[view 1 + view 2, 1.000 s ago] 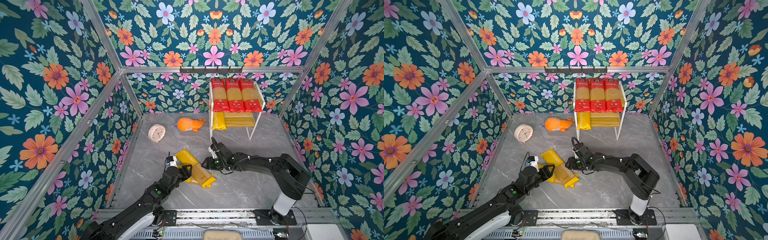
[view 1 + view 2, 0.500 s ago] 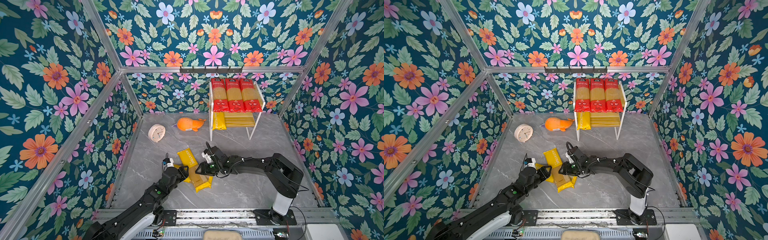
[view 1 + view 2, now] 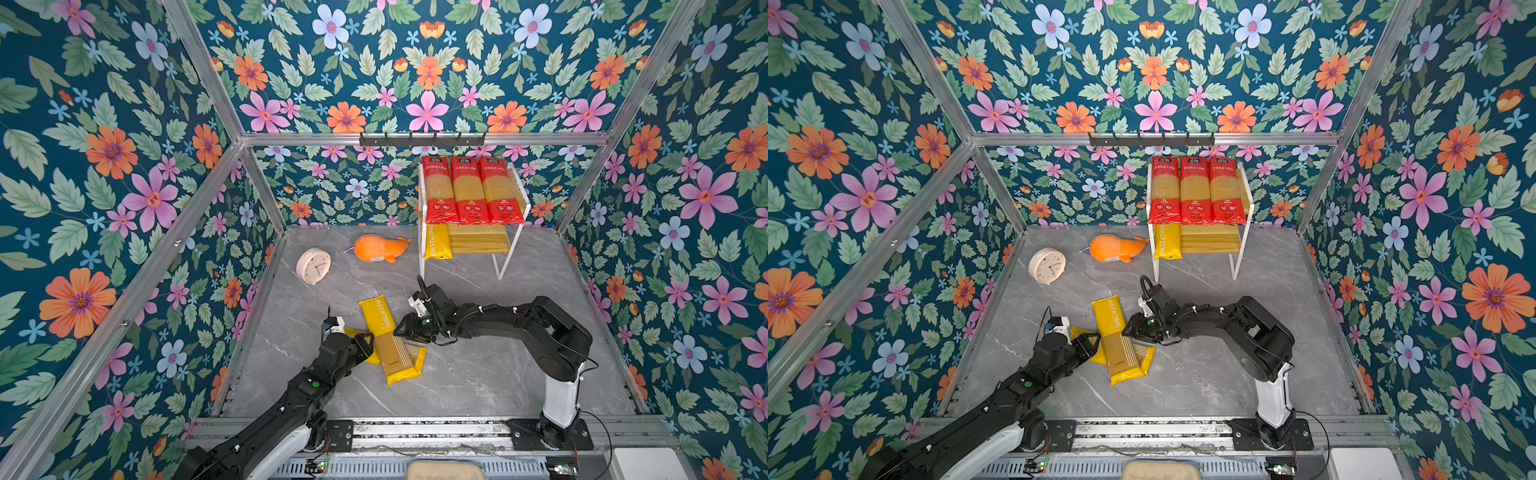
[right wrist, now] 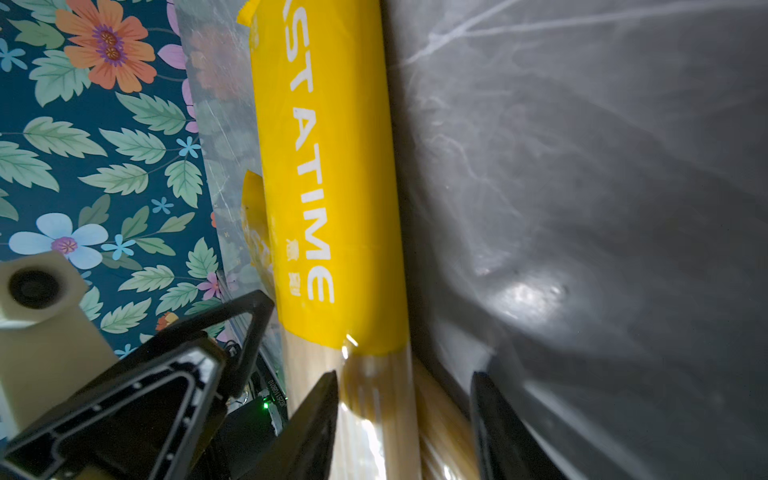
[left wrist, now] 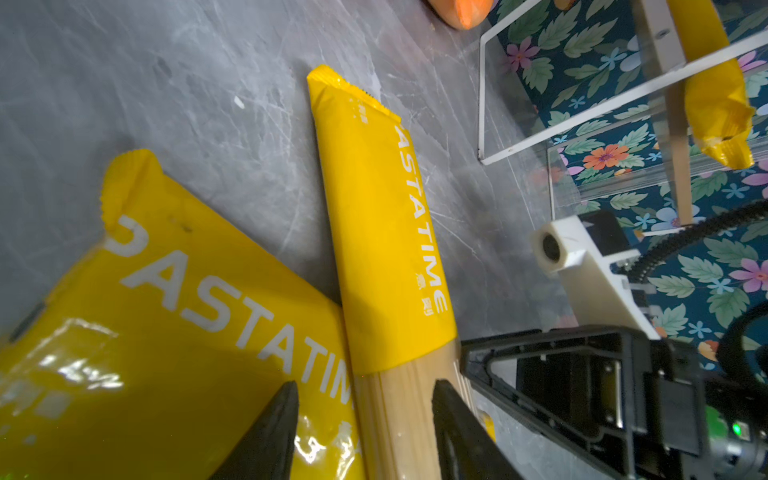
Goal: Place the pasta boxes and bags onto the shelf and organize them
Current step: 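Lift the yellow bag upright with the right gripper while the left gripper steadies it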
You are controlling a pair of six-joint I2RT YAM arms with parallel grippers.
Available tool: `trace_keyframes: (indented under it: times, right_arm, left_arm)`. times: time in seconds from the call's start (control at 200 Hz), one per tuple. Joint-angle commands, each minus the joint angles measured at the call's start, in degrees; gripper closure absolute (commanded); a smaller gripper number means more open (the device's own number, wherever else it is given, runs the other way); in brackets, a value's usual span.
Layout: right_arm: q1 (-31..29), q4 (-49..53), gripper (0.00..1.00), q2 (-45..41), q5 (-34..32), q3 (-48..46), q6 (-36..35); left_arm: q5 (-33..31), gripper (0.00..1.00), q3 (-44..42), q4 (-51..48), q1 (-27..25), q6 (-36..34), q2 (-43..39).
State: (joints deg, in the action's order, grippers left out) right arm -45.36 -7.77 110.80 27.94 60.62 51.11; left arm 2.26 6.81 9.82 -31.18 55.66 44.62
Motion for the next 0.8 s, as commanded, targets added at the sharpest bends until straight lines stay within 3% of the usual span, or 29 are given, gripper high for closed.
trace_keyframes:
  times: [0.0,0.215,0.385,0.62,0.795]
  right_arm:
    - [-0.1,-5.3,0.49,2.0,2.6,0.9,2.8]
    - [-0.5,-17.9,0.60,4.3,6.3,-0.5,5.9]
    - [-0.5,-20.6,0.75,2.9,6.8,-1.6,5.1]
    - [-0.4,-23.3,0.91,-0.3,6.8,-3.7,2.3]
    - [0.5,-24.6,0.97,-5.1,6.3,-5.5,-2.2]
  left_arm:
    - [0.7,0.50,-1.1,5.2,0.0,1.7,1.4]
    - [2.1,0.63,-2.1,9.5,0.0,2.2,4.2]
    - [2.0,0.72,-2.0,8.4,0.0,1.9,2.1]
    - [1.6,0.67,1.7,-1.1,0.2,-0.1,-5.1]
    - [1.4,0.59,4.6,-5.7,0.8,-3.9,-8.7]
